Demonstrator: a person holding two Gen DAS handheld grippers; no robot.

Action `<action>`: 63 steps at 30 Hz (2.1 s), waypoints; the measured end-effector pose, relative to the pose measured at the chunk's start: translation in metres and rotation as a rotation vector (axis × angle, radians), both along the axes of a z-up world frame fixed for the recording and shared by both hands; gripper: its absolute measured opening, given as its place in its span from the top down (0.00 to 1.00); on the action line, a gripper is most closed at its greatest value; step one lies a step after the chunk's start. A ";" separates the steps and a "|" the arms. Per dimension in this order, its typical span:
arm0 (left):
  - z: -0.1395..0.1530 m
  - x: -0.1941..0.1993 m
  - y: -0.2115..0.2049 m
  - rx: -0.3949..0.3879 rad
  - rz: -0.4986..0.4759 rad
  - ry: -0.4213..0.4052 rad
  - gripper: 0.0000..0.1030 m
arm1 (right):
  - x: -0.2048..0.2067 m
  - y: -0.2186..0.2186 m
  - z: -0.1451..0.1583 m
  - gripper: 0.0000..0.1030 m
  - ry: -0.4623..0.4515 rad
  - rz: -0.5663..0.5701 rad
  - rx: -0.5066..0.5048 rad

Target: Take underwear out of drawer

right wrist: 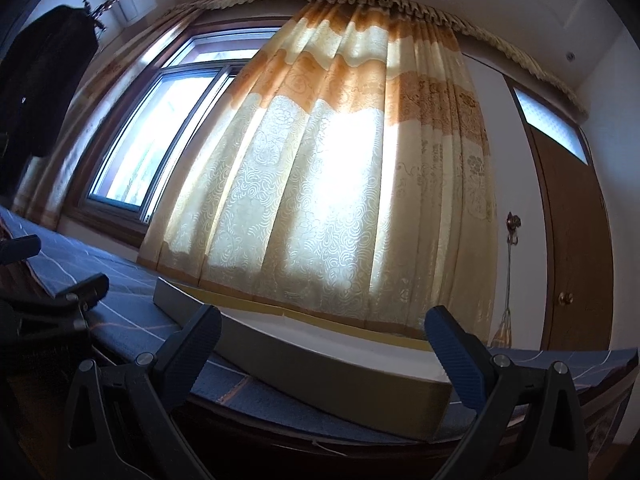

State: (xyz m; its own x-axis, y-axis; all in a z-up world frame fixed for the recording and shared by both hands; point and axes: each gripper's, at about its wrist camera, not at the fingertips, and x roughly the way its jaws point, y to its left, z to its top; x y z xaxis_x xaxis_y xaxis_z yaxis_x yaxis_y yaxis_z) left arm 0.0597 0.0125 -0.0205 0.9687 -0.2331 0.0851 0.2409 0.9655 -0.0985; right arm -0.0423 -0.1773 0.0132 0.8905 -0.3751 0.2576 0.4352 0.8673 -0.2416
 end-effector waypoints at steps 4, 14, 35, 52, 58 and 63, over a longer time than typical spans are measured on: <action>-0.001 0.003 0.001 -0.010 0.027 -0.009 0.00 | 0.001 -0.006 0.002 0.01 0.000 -0.011 0.026; -0.003 0.001 0.001 -0.018 0.045 -0.011 0.00 | 0.003 -0.009 0.004 0.01 0.016 -0.040 0.047; 0.005 -0.009 -0.003 0.127 -0.080 -0.036 0.00 | 0.000 -0.010 0.005 0.01 0.020 -0.041 0.030; 0.002 -0.026 -0.003 0.189 -0.035 -0.062 0.00 | -0.019 -0.009 0.002 0.01 0.023 -0.025 0.078; 0.002 -0.033 -0.001 0.212 -0.039 -0.048 0.00 | -0.025 -0.003 0.002 0.01 0.037 -0.020 0.064; 0.002 -0.040 0.001 0.235 -0.057 -0.035 0.00 | -0.030 -0.001 0.002 0.01 0.043 -0.017 0.069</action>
State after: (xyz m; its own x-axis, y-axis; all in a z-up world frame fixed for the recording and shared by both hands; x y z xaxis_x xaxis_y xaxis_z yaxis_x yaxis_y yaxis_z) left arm 0.0194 0.0138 -0.0182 0.9509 -0.3047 0.0550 0.2952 0.9457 0.1364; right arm -0.0723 -0.1786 0.0156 0.8935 -0.4058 0.1922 0.4405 0.8751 -0.2003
